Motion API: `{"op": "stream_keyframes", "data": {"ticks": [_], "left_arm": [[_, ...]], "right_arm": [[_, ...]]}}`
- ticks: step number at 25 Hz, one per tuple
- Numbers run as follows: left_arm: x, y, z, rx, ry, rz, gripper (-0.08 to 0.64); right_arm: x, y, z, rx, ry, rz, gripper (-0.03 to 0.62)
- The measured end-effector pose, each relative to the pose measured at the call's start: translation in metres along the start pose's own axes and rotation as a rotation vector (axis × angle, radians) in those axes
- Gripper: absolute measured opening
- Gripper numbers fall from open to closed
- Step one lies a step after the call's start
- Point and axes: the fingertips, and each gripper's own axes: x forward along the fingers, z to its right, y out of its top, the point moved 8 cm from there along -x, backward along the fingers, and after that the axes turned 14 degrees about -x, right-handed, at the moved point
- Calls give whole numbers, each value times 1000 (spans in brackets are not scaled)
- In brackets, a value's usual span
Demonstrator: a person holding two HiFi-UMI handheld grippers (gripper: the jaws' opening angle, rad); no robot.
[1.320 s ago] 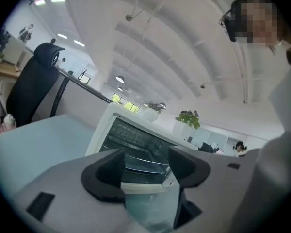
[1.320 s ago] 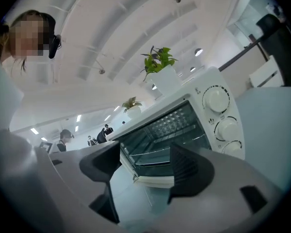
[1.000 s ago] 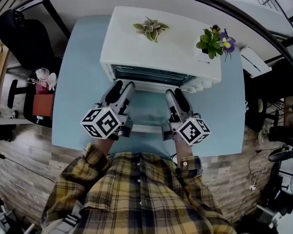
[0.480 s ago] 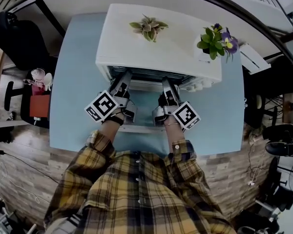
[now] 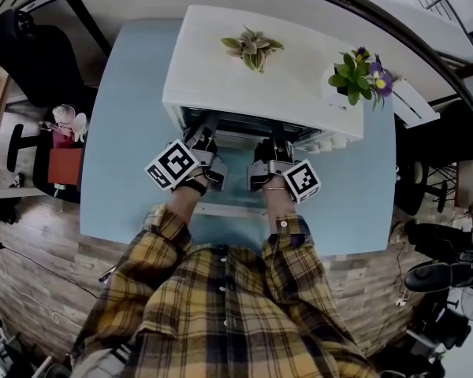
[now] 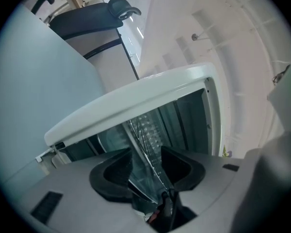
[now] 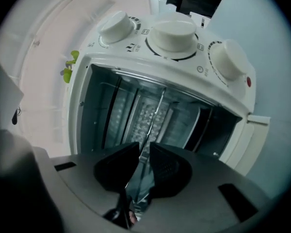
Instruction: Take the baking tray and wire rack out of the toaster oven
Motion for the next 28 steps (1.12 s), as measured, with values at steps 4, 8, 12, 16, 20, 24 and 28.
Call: {"op": "stream_keyframes", "data": {"ticks": [4, 8, 12, 16, 20, 24, 28], "left_arm": [[0, 2, -2, -19, -3, -3, 168], [-1, 3, -4, -36, -7, -5, 161], [-5, 0, -4, -75, -8, -10, 125], [-11, -6, -5, -116, 8, -20, 38], [-22, -12, -5, -182, 17, -23, 12], [-36, -16, -4, -192, 25, -38, 9], [-52, -22, -2, -176, 27, -60, 9]], "right_arm": [[4, -2, 2, 83, 35, 31, 29], [-1, -5, 2, 168, 34, 43, 17], [-13, -7, -1, 201, 44, 25, 14], [-25, -9, -4, 216, 43, 6, 14], [-36, -12, -6, 242, 35, -5, 14], [-49, -14, -9, 251, 30, -20, 14], [-66, -17, -12, 261, 25, -30, 14]]}}
